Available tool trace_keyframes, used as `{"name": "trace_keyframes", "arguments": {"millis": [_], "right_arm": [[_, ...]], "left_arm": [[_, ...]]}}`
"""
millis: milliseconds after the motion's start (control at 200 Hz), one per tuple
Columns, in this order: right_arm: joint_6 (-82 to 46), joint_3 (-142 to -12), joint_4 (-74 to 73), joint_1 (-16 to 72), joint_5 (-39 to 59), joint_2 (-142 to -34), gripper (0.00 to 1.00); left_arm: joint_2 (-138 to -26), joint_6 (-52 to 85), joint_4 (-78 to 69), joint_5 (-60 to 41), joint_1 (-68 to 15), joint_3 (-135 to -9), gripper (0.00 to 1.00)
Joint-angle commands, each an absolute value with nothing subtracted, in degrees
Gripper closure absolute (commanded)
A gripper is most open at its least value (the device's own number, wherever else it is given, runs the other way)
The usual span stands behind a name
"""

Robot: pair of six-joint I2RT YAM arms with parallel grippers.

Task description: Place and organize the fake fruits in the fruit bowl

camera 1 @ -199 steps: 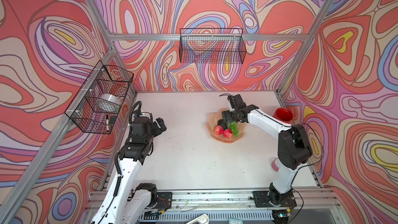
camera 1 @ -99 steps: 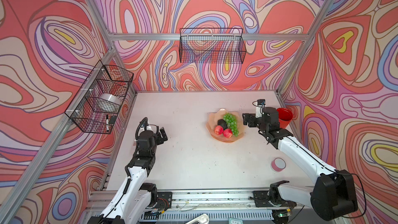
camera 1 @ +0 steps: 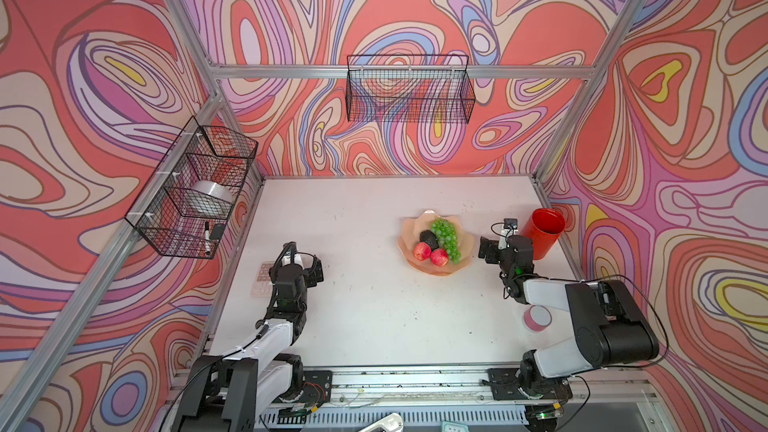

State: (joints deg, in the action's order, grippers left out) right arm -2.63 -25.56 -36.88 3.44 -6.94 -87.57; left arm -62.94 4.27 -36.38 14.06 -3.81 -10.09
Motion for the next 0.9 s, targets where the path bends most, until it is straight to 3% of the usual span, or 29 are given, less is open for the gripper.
{"name": "trace_keyframes", "arguments": {"millis": [0, 255, 416, 501, 896], "right_arm": [[0.14, -25.51, -48.79, 2.34, -3.28, -89.33, 0.02], [0.51, -20.22, -63.10, 1.65, -2.52, -93.39, 0.02], [0.18, -19.55, -67.20, 1.66, -3.60, -96.42, 0.02], [0.10, -18.64, -71.02, 1.67, -4.16, -98.34, 0.02], [0.00, -19.26, -69.48, 1.67, -5.21, -98.09, 0.02]], "left_arm": [[-66.09, 2.99, -44.42, 12.18, -3.03, -11.32, 0.00], [-77.60, 2.09, -49.67, 9.91, -2.46, -16.62, 0.00], [-89.39, 1.63, -61.83, 9.78, -1.85, -16.97, 0.00], [-86.86, 3.35, -51.52, 11.68, -1.85, -19.98, 0.00], [-88.38, 3.21, -53.48, 12.85, -1.93, -20.42, 0.00]]}}
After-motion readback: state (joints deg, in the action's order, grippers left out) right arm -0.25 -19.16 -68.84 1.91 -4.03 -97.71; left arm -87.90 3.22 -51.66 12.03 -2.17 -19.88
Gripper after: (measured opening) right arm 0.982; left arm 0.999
